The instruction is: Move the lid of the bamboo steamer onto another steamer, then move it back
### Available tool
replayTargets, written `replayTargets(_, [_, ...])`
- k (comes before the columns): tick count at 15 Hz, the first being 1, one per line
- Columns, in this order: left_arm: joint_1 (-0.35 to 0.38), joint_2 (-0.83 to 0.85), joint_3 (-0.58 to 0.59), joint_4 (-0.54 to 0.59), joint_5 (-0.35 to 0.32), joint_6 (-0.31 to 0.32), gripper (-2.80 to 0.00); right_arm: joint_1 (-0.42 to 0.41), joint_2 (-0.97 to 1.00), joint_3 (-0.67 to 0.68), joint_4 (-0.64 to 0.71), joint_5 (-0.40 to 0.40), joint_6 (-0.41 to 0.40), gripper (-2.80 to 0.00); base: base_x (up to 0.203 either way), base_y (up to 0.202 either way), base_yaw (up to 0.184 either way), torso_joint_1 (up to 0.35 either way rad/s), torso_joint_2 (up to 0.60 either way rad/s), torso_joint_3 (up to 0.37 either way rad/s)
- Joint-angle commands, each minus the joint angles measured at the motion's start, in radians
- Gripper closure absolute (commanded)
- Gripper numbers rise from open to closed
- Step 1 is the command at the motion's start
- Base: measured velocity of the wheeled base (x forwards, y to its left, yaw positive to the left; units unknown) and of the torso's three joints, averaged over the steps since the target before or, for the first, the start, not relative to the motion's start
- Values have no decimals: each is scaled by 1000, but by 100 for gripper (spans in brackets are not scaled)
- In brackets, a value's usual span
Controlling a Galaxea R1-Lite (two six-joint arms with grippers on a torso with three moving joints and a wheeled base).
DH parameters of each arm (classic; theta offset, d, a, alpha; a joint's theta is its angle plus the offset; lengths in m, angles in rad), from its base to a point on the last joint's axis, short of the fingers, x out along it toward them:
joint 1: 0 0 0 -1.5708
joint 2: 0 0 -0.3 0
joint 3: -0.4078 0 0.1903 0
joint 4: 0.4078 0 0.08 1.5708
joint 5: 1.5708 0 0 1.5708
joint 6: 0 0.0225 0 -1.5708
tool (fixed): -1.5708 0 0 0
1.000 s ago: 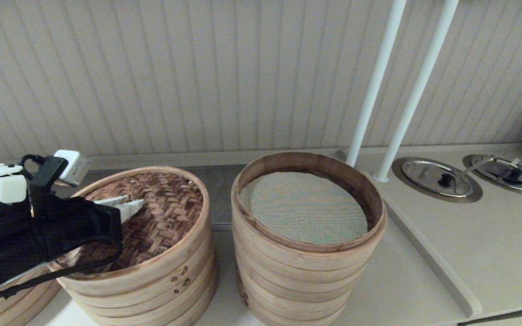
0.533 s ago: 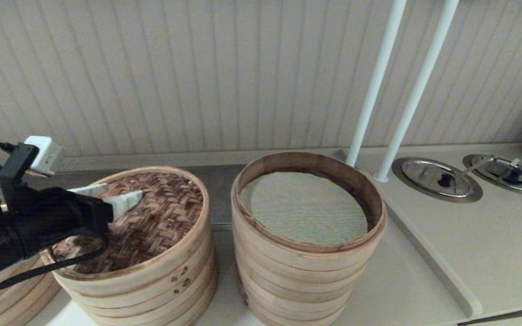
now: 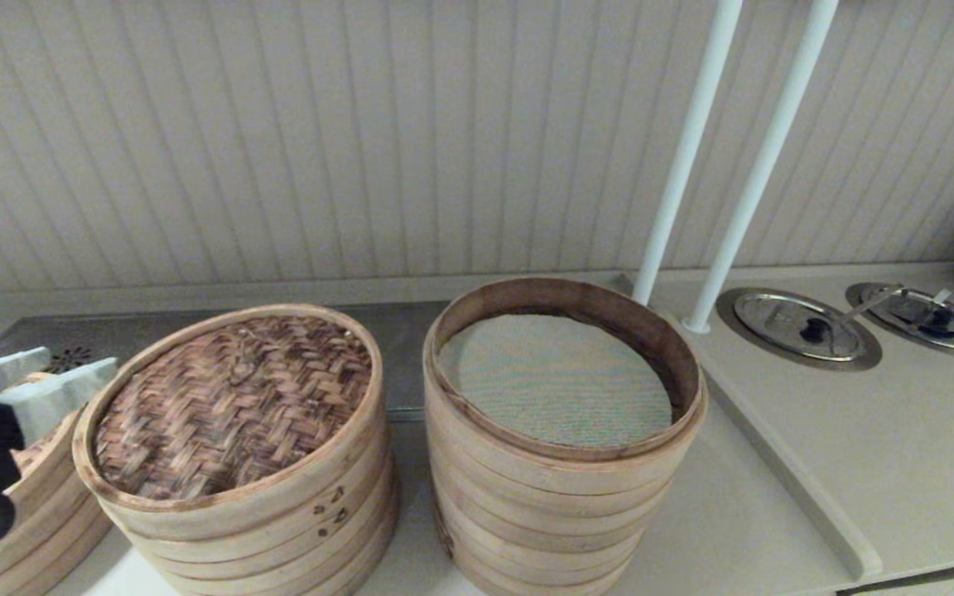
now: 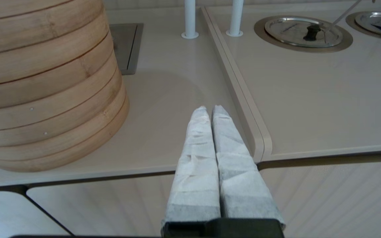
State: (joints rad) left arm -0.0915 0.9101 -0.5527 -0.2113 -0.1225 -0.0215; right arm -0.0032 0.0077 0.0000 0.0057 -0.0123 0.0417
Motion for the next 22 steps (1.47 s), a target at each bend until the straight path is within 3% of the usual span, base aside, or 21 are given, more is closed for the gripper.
replayTargets(1, [29, -220, 38, 77, -2, 0, 0, 0, 2, 3, 0, 0, 1, 0, 0, 0, 0, 0, 0, 0])
replayTargets(9, [51, -616, 293, 259, 30, 6, 0, 0, 2, 3, 0, 0, 1, 0, 0, 0, 0, 0, 0, 0])
replayTargets(18, [84, -895, 509, 245, 76, 96, 0, -1, 2, 3, 0, 0, 0, 0, 0, 0, 0, 0, 0, 0])
replayTargets(22, [84, -913, 553, 222, 93, 143, 0, -1, 2, 3, 0, 0, 1, 0, 0, 0, 0, 0, 0, 0])
